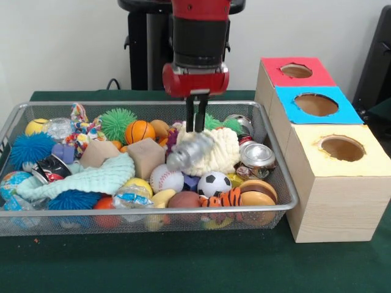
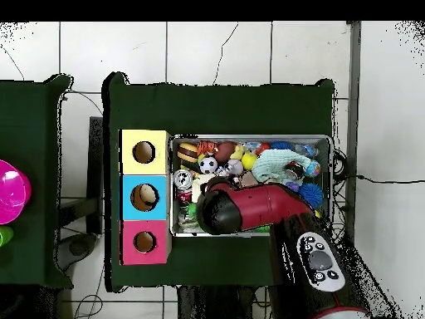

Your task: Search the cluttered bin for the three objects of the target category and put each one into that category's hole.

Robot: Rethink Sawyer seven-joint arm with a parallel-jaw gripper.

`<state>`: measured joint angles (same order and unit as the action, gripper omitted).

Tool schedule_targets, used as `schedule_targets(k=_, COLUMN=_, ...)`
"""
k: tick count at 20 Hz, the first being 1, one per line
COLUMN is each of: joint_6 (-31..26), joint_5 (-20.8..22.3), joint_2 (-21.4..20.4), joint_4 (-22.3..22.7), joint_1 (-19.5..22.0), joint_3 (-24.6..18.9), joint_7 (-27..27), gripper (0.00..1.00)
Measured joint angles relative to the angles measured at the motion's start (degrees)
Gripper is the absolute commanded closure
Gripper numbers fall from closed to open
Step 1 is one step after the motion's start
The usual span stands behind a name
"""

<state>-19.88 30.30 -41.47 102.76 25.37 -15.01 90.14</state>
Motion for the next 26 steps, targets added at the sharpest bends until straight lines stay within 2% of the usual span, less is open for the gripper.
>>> schedule_targets(k=2, joint_6=0.2, joint_5=0.0, joint_2=-1.1, joint_4=0.9, joint_1=0.6, joint_3=-1.0, joint_7=0.0, gripper=1.0)
schedule_targets(k=3, joint_6=0.3, joint_5=0.0, joint_2=-1.6, joint_4=1.4, joint_1=1.0, joint_3=-1.5, joint_7=0.0, gripper=0.0)
schedule_targets(k=9, joint_6=7.2, joint_5=0.1, joint_2=-2.3, joint_4=4.2, joint_1=3.3, joint_3=-5.0, joint_7=0.0, gripper=0.0)
schedule_targets(k=12, joint_6=12.6, joint_5=0.2, joint_2=-2.3, joint_4=5.0, joint_1=3.5, joint_3=-5.2, joint_7=0.0, gripper=0.0)
schedule_targets(k=13, joint_6=17.2, joint_5=0.6, joint_2=-2.1, joint_4=5.6, joint_1=3.4, joint_3=-5.2, joint_7=0.0, gripper=0.0)
schedule_targets(k=15, joint_6=20.0, joint_5=1.0, joint_2=-1.8, joint_4=5.7, joint_1=3.2, joint_3=-5.0, joint_7=0.0, gripper=0.0)
schedule_targets(k=17, joint_6=25.8, joint_5=1.8, joint_2=-0.9, joint_4=5.8, joint_1=2.4, joint_3=-4.3, joint_7=0.0, gripper=0.0)
schedule_targets(k=20, joint_6=31.0, joint_5=2.3, joint_2=0.4, joint_4=5.8, joint_1=0.8, joint_3=-3.1, joint_7=0.0, gripper=0.0)
schedule_targets(k=26, joint_6=34.6, joint_5=2.6, joint_2=2.8, joint_4=5.7, joint_1=-2.4, joint_3=-0.4, joint_7=0.0, gripper=0.0)
